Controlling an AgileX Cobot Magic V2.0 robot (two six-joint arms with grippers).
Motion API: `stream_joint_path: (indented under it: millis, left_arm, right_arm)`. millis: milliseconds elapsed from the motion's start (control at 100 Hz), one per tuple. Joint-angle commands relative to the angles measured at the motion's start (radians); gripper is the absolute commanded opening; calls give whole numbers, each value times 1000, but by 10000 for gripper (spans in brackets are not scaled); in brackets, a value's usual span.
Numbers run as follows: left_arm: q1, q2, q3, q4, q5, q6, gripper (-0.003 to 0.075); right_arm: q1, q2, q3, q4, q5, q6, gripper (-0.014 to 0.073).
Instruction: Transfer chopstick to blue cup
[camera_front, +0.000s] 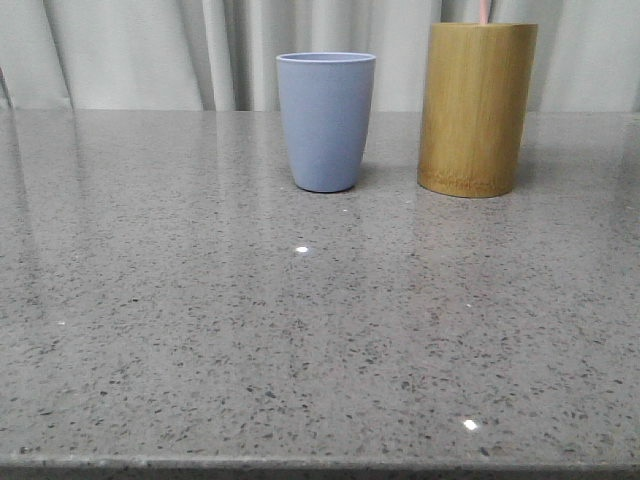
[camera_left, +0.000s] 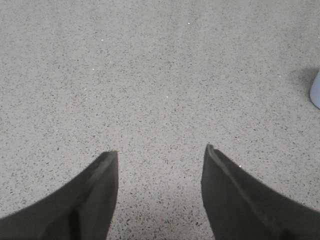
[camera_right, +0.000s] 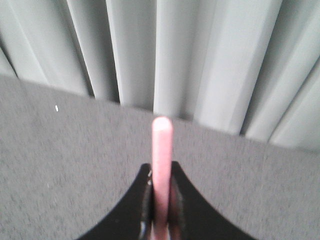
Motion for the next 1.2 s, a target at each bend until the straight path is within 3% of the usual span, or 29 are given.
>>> stream_joint_path:
  millis: [0, 600, 1190]
  left_arm:
    - [1, -5, -23, -6, -77, -8, 365]
    - [1, -5, -23, -6, -77, -8, 365]
    - [1, -3, -23, -6, -77, -8, 365]
  right_arm:
    - [13, -79, -38, -16, -113, -13, -53]
    - [216, -72, -39, -16, -240, -13, -53]
    - [226, 83, -39, -15, -225, -13, -52]
